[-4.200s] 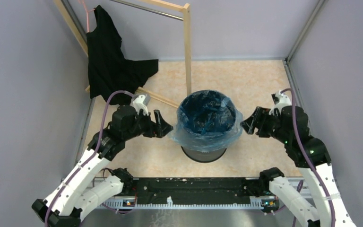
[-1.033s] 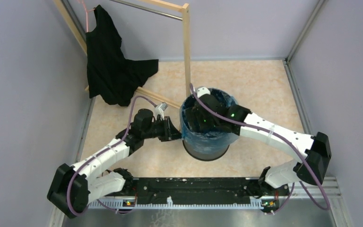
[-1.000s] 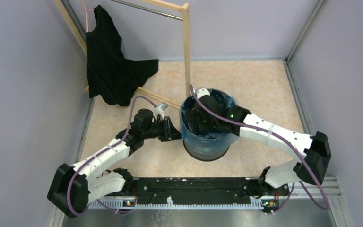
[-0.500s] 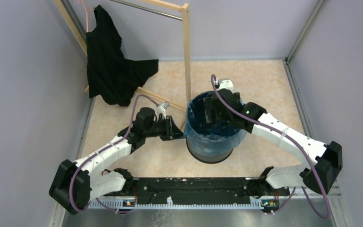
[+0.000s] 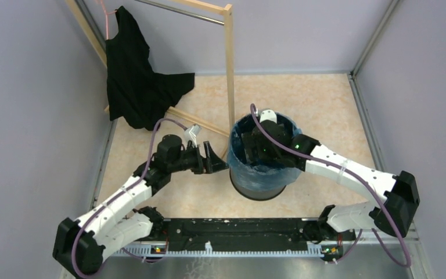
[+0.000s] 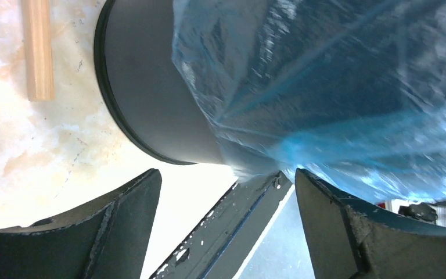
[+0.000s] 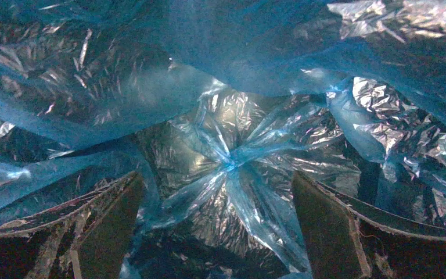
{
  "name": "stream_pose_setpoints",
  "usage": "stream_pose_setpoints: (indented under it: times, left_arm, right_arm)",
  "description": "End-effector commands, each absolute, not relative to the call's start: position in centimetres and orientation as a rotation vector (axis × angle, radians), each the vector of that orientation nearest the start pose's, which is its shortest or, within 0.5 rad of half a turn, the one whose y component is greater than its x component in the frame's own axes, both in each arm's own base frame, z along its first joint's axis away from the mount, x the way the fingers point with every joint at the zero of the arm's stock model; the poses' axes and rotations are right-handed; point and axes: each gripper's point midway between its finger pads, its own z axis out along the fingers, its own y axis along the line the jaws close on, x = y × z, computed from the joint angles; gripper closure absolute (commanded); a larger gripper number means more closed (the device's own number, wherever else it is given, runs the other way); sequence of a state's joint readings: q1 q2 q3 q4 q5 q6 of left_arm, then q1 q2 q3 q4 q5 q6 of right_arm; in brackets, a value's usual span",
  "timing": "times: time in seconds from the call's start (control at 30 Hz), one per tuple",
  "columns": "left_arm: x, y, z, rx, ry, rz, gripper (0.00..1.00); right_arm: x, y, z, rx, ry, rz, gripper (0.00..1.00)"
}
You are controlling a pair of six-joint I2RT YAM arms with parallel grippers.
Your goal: Put the trash bags into the trash bin
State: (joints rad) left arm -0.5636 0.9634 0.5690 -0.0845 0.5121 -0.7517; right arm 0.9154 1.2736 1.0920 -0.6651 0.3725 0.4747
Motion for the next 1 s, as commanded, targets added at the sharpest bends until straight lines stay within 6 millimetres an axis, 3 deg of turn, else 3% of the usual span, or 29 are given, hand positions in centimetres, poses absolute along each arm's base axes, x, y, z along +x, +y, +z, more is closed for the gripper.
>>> stream_pose_setpoints:
  times: [0.0, 0.13, 0.27, 0.4, 0.63, 0.83, 0.97]
  left_arm:
    - [18.7, -23.5, 20.3, 0.18, 2.141, -1.212, 0.04]
    - [19.0, -21.0, 24.1, 0.177, 2.008, -1.069, 0.01]
    - [18.8, -18.0, 28.1, 0.161, 1.846, -0.936, 0.01]
    - [18.7, -15.4, 30.6, 0.147, 1.752, -0.814, 0.01]
    - [18.5, -12.8, 32.2, 0.105, 1.685, -0.696, 0.01]
    - [18.3, -12.6, 32.3, 0.111, 1.688, -0.694, 0.01]
    - [18.2, -12.7, 32.5, 0.108, 1.691, -0.703, 0.01]
  right_arm:
    - [25.1, 22.8, 17.9, -0.243, 2.3, 0.231, 0.01]
    - [27.0, 19.3, 17.9, -0.1, 2.277, 0.181, 0.01]
    - [29.3, 14.8, 18.0, 0.036, 2.241, 0.026, 0.01]
    - [31.7, 10.9, 18.3, 0.145, 2.209, -0.096, 0.01]
    - [37.6, 6.0, 20.0, 0.262, 2.132, -0.18, 0.01]
    - [44.7, 2.5, 20.9, 0.335, 2.083, -0.248, 0.01]
    - [50.7, 1.0, 21.9, 0.368, 2.034, -0.206, 0.01]
